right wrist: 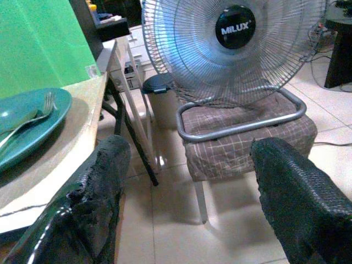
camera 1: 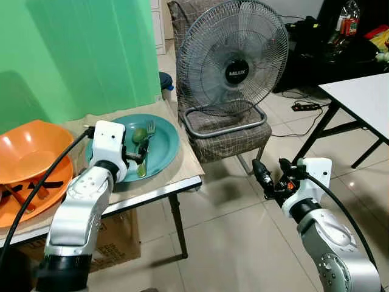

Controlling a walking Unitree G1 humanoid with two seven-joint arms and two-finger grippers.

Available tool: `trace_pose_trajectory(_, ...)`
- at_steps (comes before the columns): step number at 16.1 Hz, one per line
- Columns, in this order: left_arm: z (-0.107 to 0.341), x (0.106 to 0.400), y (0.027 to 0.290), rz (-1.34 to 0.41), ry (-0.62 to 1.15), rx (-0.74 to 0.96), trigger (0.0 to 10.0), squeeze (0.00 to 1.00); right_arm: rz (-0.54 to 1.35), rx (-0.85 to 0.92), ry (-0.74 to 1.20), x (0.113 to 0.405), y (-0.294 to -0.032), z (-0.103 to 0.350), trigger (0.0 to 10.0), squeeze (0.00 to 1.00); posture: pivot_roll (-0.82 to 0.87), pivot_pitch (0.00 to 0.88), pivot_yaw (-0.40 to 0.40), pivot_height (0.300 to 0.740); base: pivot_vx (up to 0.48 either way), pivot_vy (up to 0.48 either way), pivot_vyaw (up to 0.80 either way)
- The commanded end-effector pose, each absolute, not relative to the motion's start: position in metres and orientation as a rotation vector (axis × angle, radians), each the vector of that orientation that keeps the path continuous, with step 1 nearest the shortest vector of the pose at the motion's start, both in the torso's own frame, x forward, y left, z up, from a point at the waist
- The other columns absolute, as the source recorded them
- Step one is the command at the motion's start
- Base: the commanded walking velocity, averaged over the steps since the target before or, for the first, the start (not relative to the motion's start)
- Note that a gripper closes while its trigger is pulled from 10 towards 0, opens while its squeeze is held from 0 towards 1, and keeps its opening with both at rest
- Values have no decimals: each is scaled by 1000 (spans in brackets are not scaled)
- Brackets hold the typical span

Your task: Setting the table

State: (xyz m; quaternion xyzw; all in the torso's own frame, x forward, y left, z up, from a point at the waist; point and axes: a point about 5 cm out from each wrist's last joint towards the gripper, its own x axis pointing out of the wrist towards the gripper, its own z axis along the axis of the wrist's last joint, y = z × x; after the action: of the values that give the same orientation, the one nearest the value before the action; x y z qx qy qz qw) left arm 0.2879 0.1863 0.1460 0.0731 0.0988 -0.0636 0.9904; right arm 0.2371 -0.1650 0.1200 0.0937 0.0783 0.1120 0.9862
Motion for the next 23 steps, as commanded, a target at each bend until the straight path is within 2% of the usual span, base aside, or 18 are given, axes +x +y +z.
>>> trace_pose_trajectory(1, 149, 284, 184, -157, 172, 160, 10000, 996, 228, 202, 147, 238, -166, 120, 10000, 0, 23, 0, 6, 740, 0, 0, 0)
trace_pose_trajectory(2, 150, 280, 184, -162, 158, 183, 10000, 737, 226, 210, 145, 238, -166, 120, 10000, 0, 28, 0, 6, 740, 0, 0, 0)
trace_pose_trajectory(3, 151, 279, 184, -158, 151, 193, 10000, 392, 226, 211, 145, 238, -165, 119, 10000, 0, 30, 0, 5, 740, 0, 0, 0)
trace_pose_trajectory(4, 156, 279, 184, -149, 121, 197, 10000, 0, 216, 187, 126, 240, -164, 120, 10000, 0, 37, 0, 8, 740, 0, 0, 0)
trace_pose_trajectory(10, 159, 282, 171, -181, 98, 189, 10000, 0, 227, 180, 60, 244, -163, 131, 10000, 0, 23, 0, 13, 740, 87, 0, 555)
trace_pose_trajectory(14, 157, 281, 171, -168, 97, 218, 10000, 0, 213, 136, 56, 249, -162, 131, 10000, 0, 28, 0, 1, 740, 0, 0, 0)
trace_pose_trajectory(19, 159, 277, 175, -133, 100, 222, 10000, 0, 223, 158, 69, 254, -157, 130, 10000, 0, 55, 0, -12, 740, 0, -480, 800)
trace_pose_trajectory(23, 153, 268, 177, -106, 129, 230, 10000, 0, 243, 180, 108, 254, -156, 127, 10000, 0, 74, 0, -32, 740, 0, 0, 0)
